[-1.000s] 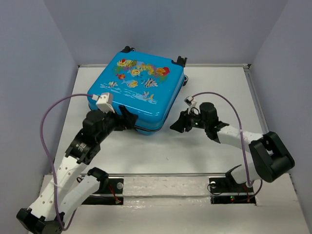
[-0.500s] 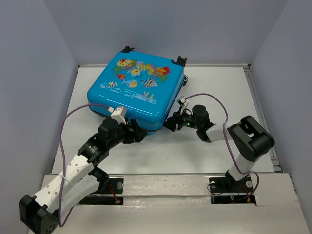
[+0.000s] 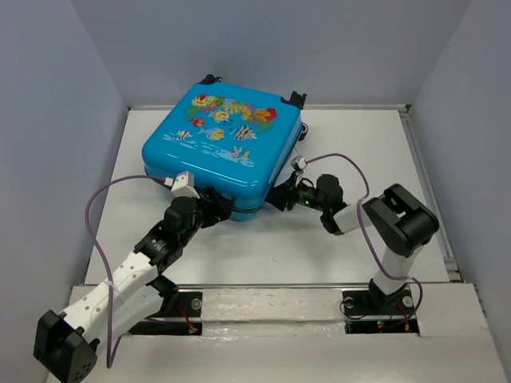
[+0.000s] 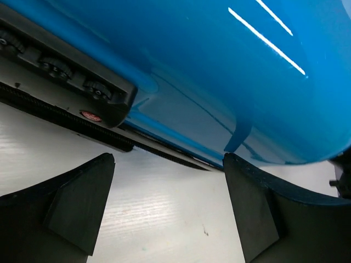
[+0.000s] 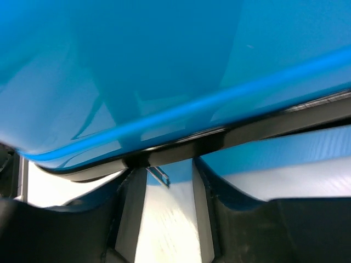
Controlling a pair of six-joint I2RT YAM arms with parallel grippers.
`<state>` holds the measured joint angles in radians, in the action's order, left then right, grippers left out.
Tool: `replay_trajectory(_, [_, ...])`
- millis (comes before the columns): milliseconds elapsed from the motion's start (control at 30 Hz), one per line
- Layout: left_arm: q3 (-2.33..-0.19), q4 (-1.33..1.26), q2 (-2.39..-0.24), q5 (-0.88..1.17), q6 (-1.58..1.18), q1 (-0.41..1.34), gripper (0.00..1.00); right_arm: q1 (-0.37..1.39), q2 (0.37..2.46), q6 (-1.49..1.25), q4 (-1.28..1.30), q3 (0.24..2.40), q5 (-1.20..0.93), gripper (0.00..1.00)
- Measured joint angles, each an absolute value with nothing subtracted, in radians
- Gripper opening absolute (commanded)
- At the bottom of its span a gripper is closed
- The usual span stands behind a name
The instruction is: Pack the luggage
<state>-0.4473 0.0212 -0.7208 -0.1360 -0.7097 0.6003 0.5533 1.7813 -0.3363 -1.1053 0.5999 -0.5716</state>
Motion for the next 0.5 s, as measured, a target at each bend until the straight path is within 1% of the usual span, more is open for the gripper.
replay_trajectory(33, [-0.447,0.015,-0.726,-0.147,-0.711,0.601,0.93,0.553,1.783,-0.340,-1.121,0.600,-0.574,0.26])
replay_trajectory(67, [-0.447,0.004,-0.740,-0.170,-0.713,0.601,0.94,0.553,1.787,-0.348,-1.135,0.600,-0.577,0.18])
replay_trajectory(100, [-0.447,0.003,-0.749,-0.192,-0.714,0.601,0.94,0.553,1.791,-0.363,-1.151,0.600,-0.579,0.15])
replay_trajectory(133, [-0.447,0.001,-0.756,-0.214,-0.715,0.603,0.94,0.554,1.794,-0.374,-1.167,0.600,-0.584,0.07])
replay_trajectory(333, [-0.451,-0.017,-0.770,-0.334,-0.712,0.610,0.96,0.556,1.794,-0.420,-1.184,0.600,-0.587,0.07])
replay_trajectory(500, [-0.497,-0.002,-0.798,-0.451,-0.679,0.609,0.96,0.557,1.771,-0.439,-1.188,0.577,-0.574,0.07])
